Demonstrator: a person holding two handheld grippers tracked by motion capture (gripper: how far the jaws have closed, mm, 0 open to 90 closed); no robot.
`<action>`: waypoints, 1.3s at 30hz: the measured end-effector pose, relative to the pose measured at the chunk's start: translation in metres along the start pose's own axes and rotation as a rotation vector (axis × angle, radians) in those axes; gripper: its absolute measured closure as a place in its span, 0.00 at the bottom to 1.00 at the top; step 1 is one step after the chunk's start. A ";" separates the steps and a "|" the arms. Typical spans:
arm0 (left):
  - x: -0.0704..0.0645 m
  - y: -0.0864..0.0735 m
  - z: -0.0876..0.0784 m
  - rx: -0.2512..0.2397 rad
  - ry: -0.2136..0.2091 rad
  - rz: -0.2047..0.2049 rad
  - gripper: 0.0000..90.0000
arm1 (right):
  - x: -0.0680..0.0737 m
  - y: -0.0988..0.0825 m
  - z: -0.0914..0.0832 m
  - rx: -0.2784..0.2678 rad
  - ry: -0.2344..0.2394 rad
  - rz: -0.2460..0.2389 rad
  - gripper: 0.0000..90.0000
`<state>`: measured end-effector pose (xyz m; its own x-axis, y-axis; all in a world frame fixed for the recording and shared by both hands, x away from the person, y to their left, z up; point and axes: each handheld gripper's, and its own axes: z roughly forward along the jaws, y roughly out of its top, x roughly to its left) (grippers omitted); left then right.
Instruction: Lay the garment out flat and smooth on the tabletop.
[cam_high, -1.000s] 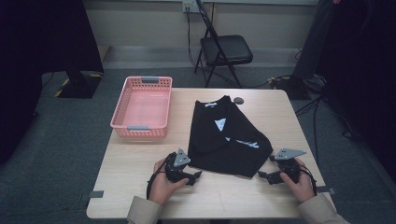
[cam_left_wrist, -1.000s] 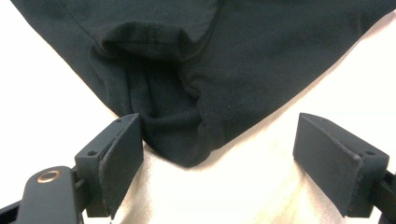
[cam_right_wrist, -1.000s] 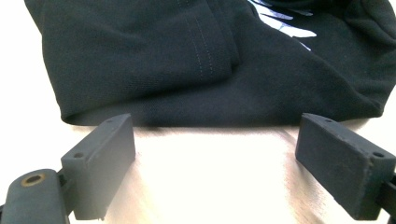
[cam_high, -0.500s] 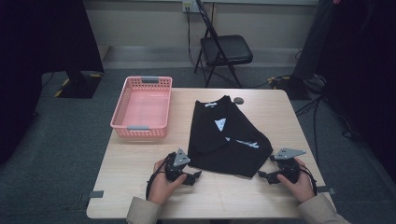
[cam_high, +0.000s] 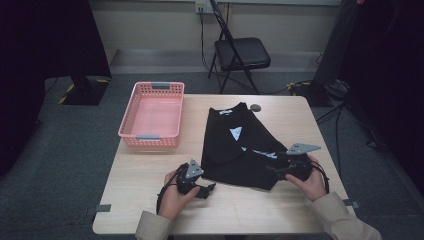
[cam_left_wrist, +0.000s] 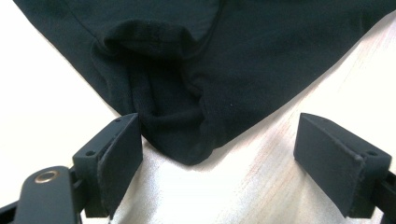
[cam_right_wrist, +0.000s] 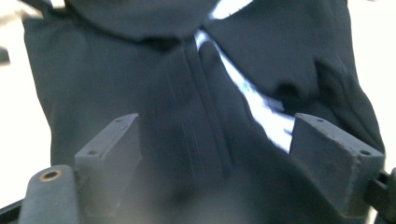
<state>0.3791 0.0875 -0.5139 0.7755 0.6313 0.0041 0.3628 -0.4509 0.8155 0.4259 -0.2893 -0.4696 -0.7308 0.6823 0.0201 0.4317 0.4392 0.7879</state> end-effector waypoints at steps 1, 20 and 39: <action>0.000 0.000 0.000 0.000 0.000 0.000 0.17 | 0.000 0.003 0.003 -0.003 -0.002 -0.003 0.21; 0.000 0.000 0.000 0.000 0.001 0.001 0.17 | -0.014 0.052 0.060 0.023 -0.034 -0.036 0.56; 0.000 0.000 0.000 -0.001 0.001 0.000 0.17 | -0.004 0.067 0.110 0.127 -0.062 -0.105 0.73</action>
<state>0.3790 0.0874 -0.5139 0.7750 0.6320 0.0048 0.3624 -0.4506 0.8159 0.5160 -0.1982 -0.4848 -0.7427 0.6622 -0.0995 0.4209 0.5772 0.6998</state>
